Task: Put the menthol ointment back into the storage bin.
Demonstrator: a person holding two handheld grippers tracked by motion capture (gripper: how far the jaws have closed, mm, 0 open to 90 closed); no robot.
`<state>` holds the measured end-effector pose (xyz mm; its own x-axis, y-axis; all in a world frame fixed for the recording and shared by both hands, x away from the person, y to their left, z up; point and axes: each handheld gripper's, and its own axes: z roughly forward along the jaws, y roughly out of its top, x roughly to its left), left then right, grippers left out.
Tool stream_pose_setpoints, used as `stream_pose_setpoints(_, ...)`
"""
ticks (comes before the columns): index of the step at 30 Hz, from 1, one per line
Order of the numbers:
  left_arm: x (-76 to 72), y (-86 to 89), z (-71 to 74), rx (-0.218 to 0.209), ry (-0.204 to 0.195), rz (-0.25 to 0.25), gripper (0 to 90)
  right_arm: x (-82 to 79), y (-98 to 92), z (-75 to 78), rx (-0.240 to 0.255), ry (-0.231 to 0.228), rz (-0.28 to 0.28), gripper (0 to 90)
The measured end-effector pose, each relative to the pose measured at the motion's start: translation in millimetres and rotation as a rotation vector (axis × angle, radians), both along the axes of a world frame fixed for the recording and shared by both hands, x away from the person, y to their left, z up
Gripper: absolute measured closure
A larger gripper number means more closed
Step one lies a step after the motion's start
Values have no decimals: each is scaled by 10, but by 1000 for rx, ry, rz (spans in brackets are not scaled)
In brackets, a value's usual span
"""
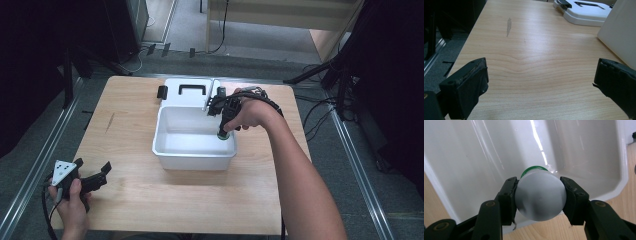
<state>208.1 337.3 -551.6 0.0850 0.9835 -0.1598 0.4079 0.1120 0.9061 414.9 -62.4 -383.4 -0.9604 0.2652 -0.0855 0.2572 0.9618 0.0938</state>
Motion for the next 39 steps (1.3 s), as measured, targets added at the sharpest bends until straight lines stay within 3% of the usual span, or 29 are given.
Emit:
stream_pose_setpoints(8,0,-2,-1,0,-1,0,0,-1,25,-162,-4,-1,52,511)
stream_pose_setpoints(19,-1,-2,-1,3,-1,0,0,9,31,-332,-18,-9,73,508)
stream_pose_setpoints(24,-3,-3,0,4,2,-2,0,3,44,-399,-50,-11,67,508)
stream_pose_setpoints(39,-2,-7,-1,4,1,-1,0,-43,164,-581,-138,-33,135,510)
